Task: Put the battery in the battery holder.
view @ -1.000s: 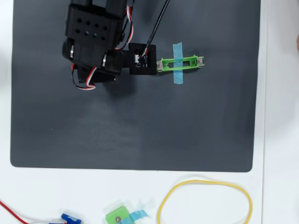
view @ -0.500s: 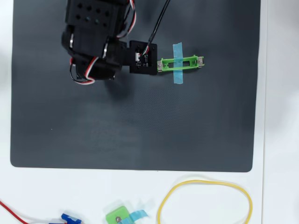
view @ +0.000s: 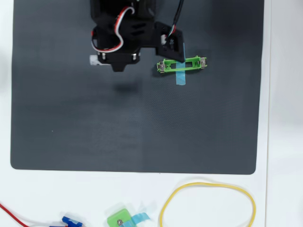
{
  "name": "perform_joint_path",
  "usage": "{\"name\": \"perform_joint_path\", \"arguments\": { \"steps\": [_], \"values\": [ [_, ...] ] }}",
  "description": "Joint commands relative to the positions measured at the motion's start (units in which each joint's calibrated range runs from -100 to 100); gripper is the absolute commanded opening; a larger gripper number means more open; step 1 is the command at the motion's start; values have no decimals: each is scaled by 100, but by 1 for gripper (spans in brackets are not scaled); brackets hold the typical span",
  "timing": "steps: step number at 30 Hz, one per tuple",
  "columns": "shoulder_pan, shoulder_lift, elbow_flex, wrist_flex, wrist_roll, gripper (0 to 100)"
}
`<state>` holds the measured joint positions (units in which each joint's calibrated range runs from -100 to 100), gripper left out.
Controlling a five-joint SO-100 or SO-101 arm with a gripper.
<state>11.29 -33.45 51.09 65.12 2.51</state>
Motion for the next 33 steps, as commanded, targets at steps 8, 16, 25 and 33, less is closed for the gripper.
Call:
{"name": "perform_joint_path", "arguments": {
  "steps": [8,16,25,33],
  "values": [
    [-1051,-301,28,53,-90,0],
    [-1071,-267,28,9,-486,0],
    [-1424,-225,19,36,-596,0],
    [-1424,-216,19,44,-601,0]
  ]
}}
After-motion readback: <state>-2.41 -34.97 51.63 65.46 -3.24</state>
